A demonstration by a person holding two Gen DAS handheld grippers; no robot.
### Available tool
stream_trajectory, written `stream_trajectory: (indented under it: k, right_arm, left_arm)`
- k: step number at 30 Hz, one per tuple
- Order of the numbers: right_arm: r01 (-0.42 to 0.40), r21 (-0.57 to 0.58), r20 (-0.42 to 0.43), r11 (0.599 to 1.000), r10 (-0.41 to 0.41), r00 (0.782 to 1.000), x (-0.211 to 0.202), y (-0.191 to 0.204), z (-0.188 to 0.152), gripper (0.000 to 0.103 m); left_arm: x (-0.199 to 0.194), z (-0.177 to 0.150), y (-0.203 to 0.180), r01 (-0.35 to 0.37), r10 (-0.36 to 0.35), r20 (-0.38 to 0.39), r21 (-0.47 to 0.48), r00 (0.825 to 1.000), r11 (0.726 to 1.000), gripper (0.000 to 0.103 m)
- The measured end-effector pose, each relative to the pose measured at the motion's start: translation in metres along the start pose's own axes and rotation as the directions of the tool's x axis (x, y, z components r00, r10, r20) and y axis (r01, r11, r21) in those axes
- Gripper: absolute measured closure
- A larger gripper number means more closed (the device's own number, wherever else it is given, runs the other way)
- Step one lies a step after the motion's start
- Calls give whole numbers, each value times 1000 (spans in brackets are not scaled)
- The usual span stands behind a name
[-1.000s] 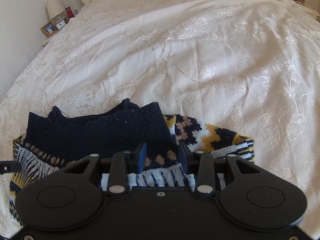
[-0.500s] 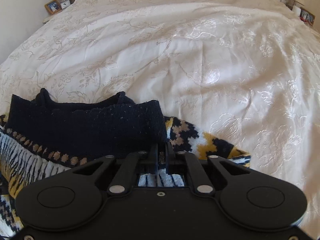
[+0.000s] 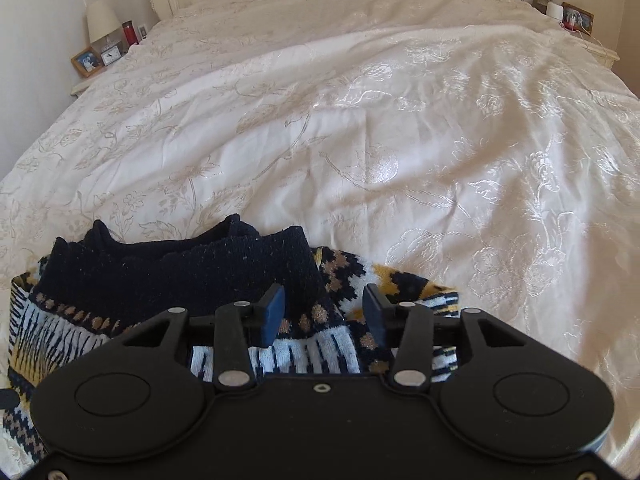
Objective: Fold small clothes
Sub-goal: 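Open both grippers and press the folded sweater flat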
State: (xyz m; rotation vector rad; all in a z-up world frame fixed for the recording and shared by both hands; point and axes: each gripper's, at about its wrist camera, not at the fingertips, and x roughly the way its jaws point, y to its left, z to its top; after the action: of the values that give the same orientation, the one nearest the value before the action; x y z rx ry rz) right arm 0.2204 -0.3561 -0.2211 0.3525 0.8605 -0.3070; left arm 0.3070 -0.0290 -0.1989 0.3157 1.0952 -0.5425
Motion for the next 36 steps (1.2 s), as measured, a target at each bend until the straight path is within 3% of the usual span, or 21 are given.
stream_trajectory:
  k: [6,10,15,26,36]
  right_arm:
    - [16,-9,-3,1000,-16,1000,-25,0,-23,47]
    - [28,-1,-14,1000,-28,1000,-38,-4,-40,41]
    - [43,29,-24,999,-42,999,-47,-16,-58,26]
    - [23,142,-128,990,-4,992,-36,-46,-74,18]
    - [-5,155,-169,988,32,985,-38,-43,-86,14]
  left_arm:
    - [20,14,-31,2,-2,-4,70,1000,998,44]
    - [48,5,-36,-38,47,-85,103,995,994,43]
    - [58,0,-33,-43,50,-81,86,995,995,38]
    - [69,6,-34,-60,63,-110,30,992,998,27]
    - [73,7,-40,-105,106,-124,7,987,994,22]
